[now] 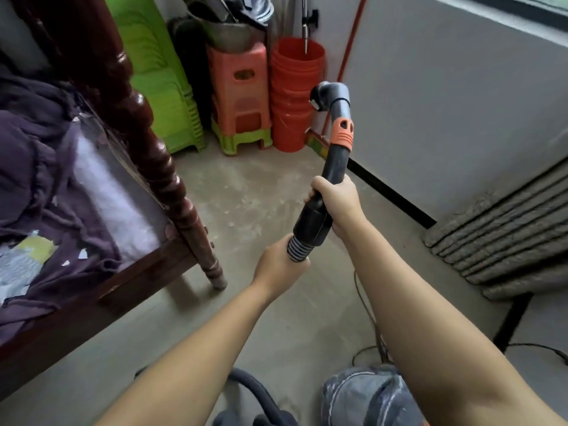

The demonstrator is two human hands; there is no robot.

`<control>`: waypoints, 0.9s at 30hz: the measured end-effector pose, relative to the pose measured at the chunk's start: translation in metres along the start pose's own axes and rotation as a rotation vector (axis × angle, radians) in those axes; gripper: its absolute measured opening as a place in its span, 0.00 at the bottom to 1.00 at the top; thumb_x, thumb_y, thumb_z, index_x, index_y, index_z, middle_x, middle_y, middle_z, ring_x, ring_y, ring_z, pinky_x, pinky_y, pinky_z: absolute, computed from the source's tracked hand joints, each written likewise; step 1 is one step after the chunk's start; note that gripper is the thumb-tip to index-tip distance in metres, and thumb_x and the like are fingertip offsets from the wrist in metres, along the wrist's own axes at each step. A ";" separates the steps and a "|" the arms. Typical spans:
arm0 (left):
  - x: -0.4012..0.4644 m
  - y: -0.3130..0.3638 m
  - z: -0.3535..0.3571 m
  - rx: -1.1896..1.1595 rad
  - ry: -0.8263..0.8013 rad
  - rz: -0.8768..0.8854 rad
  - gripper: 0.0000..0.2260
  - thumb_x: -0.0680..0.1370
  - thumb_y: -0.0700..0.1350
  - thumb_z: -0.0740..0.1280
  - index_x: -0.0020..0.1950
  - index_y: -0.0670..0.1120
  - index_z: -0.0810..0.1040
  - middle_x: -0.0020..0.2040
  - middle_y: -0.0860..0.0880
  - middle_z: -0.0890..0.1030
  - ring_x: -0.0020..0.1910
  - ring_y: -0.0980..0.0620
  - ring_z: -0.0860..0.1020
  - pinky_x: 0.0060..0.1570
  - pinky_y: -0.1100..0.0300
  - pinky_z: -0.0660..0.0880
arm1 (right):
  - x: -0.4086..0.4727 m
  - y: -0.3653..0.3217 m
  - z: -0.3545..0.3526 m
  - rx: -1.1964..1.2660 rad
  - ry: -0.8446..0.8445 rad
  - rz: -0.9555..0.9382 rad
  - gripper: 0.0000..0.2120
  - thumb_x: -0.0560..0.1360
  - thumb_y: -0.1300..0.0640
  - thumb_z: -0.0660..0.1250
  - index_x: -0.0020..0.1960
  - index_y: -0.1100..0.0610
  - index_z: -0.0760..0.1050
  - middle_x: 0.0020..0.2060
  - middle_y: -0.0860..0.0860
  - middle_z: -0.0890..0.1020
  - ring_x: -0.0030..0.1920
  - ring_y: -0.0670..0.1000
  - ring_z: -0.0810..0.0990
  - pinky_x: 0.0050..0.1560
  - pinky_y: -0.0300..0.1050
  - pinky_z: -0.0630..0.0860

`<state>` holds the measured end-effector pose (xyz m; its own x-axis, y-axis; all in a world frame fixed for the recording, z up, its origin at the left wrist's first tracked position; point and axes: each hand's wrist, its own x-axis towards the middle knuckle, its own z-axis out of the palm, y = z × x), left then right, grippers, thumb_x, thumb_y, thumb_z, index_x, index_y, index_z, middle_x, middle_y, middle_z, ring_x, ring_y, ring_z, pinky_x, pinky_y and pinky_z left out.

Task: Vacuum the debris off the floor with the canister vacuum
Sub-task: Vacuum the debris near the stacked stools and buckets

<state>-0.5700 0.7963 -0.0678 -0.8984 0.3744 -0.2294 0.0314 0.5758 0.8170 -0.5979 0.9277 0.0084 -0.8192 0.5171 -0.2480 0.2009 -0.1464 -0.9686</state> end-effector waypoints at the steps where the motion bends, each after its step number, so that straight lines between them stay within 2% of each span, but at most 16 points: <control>1: 0.007 0.004 0.003 -0.008 0.006 0.003 0.06 0.70 0.43 0.63 0.36 0.52 0.68 0.30 0.51 0.73 0.32 0.49 0.71 0.33 0.58 0.66 | 0.009 -0.002 -0.003 -0.004 -0.007 0.007 0.08 0.71 0.66 0.64 0.47 0.59 0.66 0.30 0.54 0.76 0.28 0.50 0.78 0.37 0.47 0.79; 6: 0.039 0.014 0.001 -0.022 0.038 -0.003 0.08 0.71 0.42 0.64 0.36 0.53 0.68 0.31 0.52 0.74 0.31 0.51 0.71 0.34 0.57 0.66 | 0.045 -0.011 0.001 -0.010 -0.027 0.010 0.09 0.70 0.65 0.64 0.47 0.58 0.66 0.28 0.53 0.77 0.28 0.51 0.78 0.40 0.50 0.80; 12: 0.084 0.012 -0.005 -0.074 0.004 -0.009 0.06 0.69 0.43 0.64 0.36 0.51 0.68 0.30 0.51 0.72 0.31 0.48 0.69 0.33 0.57 0.65 | 0.087 -0.018 0.017 -0.036 -0.034 -0.002 0.10 0.69 0.65 0.63 0.47 0.58 0.66 0.31 0.55 0.77 0.28 0.51 0.78 0.38 0.49 0.79; 15: 0.105 0.011 -0.013 -0.070 -0.018 0.000 0.03 0.68 0.45 0.63 0.38 0.51 0.70 0.31 0.51 0.74 0.33 0.47 0.71 0.33 0.57 0.66 | 0.106 -0.020 0.025 -0.047 -0.009 0.009 0.09 0.69 0.65 0.64 0.48 0.59 0.67 0.31 0.55 0.77 0.29 0.51 0.78 0.36 0.47 0.79; 21: 0.141 0.018 -0.030 -0.018 -0.084 0.006 0.04 0.71 0.45 0.62 0.43 0.54 0.73 0.37 0.51 0.79 0.38 0.47 0.76 0.38 0.57 0.72 | 0.136 -0.027 0.034 -0.005 0.038 0.032 0.08 0.70 0.65 0.63 0.47 0.59 0.67 0.29 0.54 0.77 0.29 0.51 0.79 0.36 0.46 0.79; 27: 0.174 0.028 -0.034 -0.019 -0.065 0.029 0.04 0.72 0.41 0.63 0.39 0.50 0.70 0.36 0.47 0.77 0.37 0.43 0.75 0.36 0.56 0.69 | 0.170 -0.045 0.045 -0.045 0.004 -0.002 0.08 0.70 0.66 0.63 0.46 0.59 0.66 0.28 0.53 0.77 0.27 0.51 0.78 0.35 0.46 0.79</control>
<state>-0.7402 0.8530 -0.0667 -0.8670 0.4375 -0.2385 0.0482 0.5500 0.8338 -0.7705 0.9844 0.0108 -0.8174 0.5210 -0.2457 0.2228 -0.1074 -0.9689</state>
